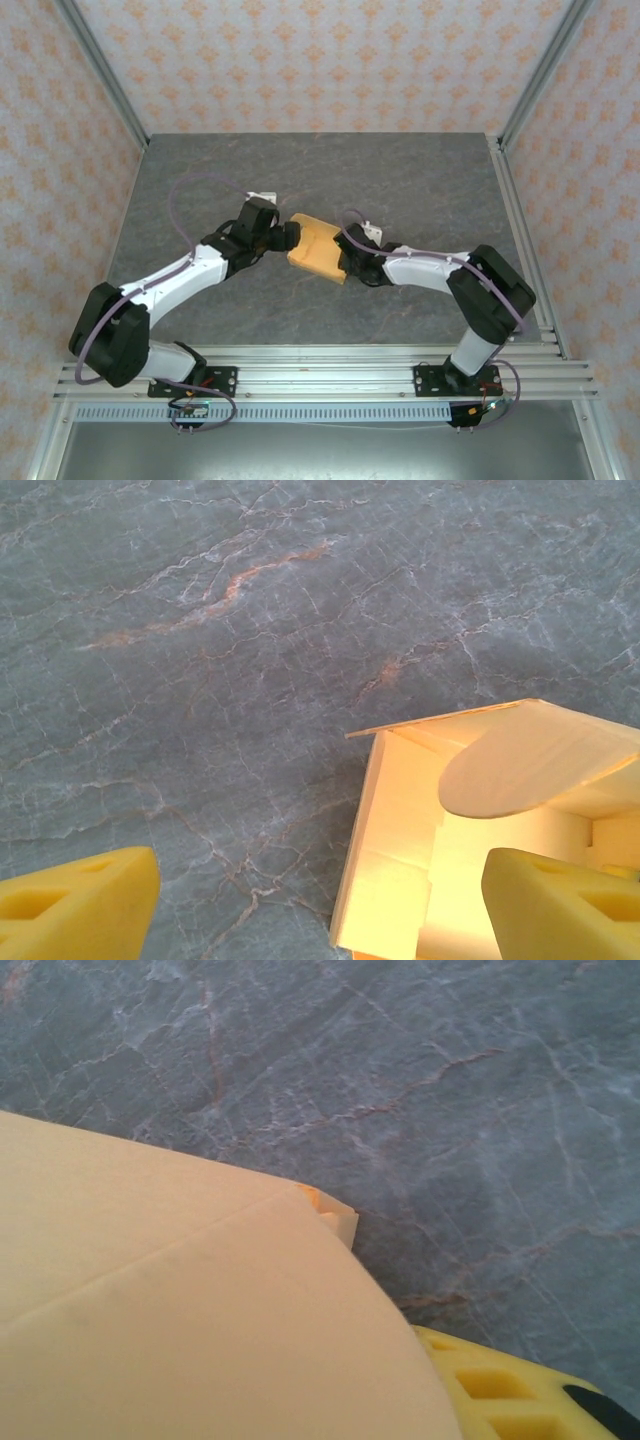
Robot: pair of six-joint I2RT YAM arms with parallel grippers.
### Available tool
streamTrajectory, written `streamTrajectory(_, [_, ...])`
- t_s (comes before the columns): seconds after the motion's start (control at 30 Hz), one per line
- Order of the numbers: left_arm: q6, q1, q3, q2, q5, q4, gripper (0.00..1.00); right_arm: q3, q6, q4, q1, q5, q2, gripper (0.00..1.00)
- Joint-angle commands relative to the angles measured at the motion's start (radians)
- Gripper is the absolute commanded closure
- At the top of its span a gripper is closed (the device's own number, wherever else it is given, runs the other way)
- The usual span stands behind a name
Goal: Fold the paper box
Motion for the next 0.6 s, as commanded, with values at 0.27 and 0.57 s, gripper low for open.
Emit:
streamTrajectory(0.27, [0.054,-0.003,0.25,0.19,-0.099,0.004,0.14,0.069,-0.144,-0.135,-0.002,-0.025,0.032,0.64])
streamTrajectory(0.57, [0.001,-0.003,0.417,0.35,-0.141,-0.08,0.12,0.023,-0.116,-0.142,-0.002,0.023,-0.003,0.44])
